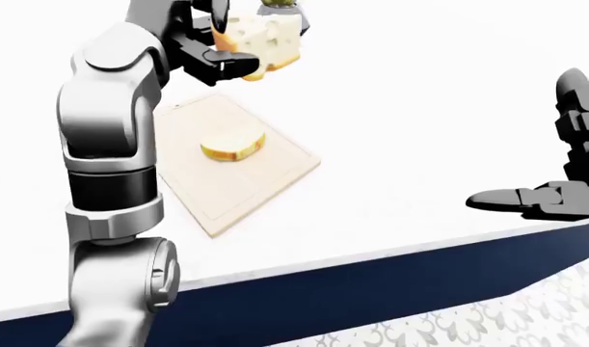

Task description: Pick up the wedge of cheese and place it on the slice of bread to prepare a simple cheese on bread dish.

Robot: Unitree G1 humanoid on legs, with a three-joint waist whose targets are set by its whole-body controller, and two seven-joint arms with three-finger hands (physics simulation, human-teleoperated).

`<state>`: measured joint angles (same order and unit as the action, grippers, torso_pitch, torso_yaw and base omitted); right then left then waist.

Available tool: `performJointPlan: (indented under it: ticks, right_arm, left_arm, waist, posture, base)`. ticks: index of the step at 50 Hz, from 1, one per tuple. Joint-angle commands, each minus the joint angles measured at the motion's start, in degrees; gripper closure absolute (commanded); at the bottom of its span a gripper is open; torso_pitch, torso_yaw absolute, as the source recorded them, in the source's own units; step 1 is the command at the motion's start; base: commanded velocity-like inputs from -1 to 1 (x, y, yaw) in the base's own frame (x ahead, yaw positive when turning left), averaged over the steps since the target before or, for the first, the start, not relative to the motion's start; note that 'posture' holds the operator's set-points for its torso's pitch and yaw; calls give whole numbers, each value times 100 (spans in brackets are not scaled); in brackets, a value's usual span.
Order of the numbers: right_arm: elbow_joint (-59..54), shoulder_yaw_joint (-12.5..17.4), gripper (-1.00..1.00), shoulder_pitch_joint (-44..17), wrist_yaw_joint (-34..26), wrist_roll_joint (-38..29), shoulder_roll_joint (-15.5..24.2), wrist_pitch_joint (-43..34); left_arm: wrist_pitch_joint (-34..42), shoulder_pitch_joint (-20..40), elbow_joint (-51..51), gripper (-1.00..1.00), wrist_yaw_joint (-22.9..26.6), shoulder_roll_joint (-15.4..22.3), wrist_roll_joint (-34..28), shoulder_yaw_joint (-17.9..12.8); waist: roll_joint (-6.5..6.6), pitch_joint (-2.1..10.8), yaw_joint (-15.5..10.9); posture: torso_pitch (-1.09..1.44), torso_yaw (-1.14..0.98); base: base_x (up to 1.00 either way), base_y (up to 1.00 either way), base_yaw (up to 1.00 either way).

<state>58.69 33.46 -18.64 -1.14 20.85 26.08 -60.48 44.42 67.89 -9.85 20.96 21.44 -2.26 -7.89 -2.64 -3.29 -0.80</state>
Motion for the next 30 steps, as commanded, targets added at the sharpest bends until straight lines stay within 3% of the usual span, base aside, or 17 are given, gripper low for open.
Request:
performJointPlan:
  ticks: [1,10,30]
  right_arm:
    - [70,7,-100,-83,36,-104,52,185]
    - [46,-59,-100,-109,-41,-238,0,191]
    - [0,-224,-100,-13,-164,-526,-233,375]
  left_arm:
    - [-314,189,96,100,-90,169,80,-94]
    - [-965,10,-658,100,-200,534,109,-185]
    - [-2018,-262,-1852,100,-159,337,-305,-71]
  waist:
    - [7,148,-3]
    - [60,175,0]
    - [70,218,15]
  posture:
    - [0,0]
    - [0,0]
    - [0,0]
  base:
    - [0,0,0]
    - [0,0,0]
    - [0,0,0]
